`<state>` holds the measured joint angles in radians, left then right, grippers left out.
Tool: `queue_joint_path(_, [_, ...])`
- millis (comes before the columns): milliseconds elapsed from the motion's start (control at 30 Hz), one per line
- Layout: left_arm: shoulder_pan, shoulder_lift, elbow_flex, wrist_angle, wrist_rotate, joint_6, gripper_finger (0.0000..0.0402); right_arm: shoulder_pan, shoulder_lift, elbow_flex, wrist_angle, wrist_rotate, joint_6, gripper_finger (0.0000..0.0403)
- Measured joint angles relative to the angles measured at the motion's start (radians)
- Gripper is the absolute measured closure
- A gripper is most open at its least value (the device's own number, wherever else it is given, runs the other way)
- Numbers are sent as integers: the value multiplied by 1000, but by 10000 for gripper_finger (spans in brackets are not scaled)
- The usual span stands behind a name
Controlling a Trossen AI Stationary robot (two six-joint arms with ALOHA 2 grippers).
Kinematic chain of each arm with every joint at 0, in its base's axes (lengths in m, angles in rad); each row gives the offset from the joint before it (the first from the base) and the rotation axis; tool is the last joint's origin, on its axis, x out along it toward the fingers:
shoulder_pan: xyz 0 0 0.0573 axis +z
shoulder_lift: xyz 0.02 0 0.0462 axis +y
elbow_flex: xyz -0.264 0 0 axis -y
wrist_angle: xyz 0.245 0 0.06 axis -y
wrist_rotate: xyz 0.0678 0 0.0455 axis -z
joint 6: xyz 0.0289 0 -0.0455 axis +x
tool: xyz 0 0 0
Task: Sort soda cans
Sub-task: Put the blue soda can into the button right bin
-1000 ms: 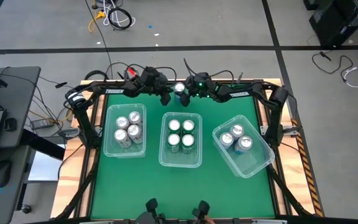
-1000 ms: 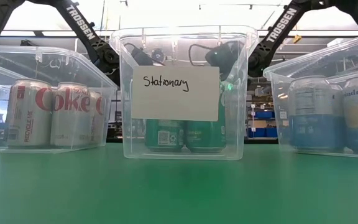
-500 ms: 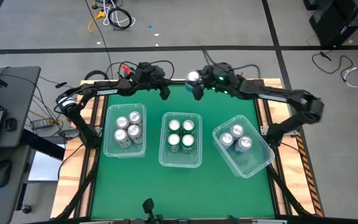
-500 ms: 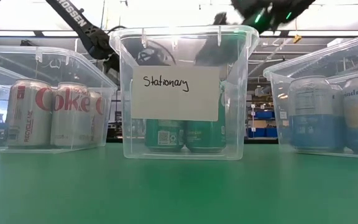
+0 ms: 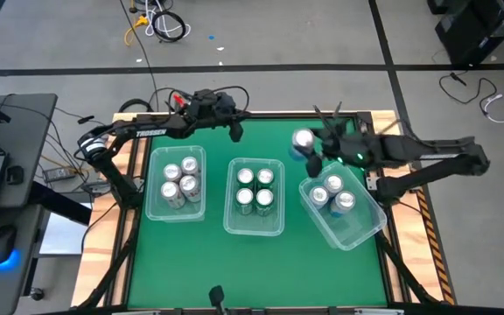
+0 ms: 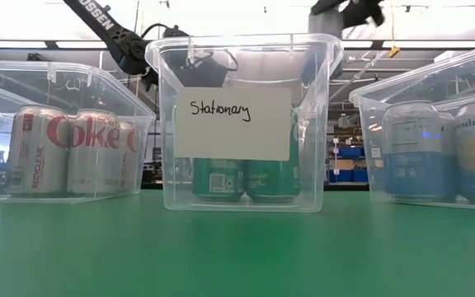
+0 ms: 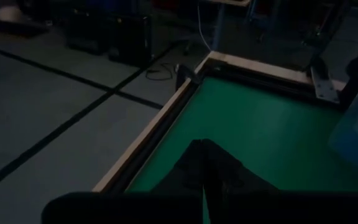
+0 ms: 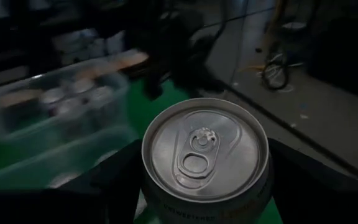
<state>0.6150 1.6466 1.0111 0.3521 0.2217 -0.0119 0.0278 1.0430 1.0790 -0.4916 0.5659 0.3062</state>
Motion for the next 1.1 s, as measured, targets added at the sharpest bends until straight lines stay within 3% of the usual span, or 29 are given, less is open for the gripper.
queue_joint_path(433, [-9,0,0,14,0,-23,402,476,-84,0,-335,57,390,123])
queue_joint_path(633, [-9,0,0,22,0,-26,402,647,-87,0,-547,126,701,123])
queue_joint_path(833, [-9,0,0,21,0,-28,402,745,-75,-28,-721,174,1000,123])
queue_joint_path(1100, [-9,0,0,21,-1,-33,402,774,-15,-153,-624,257,1139,123])
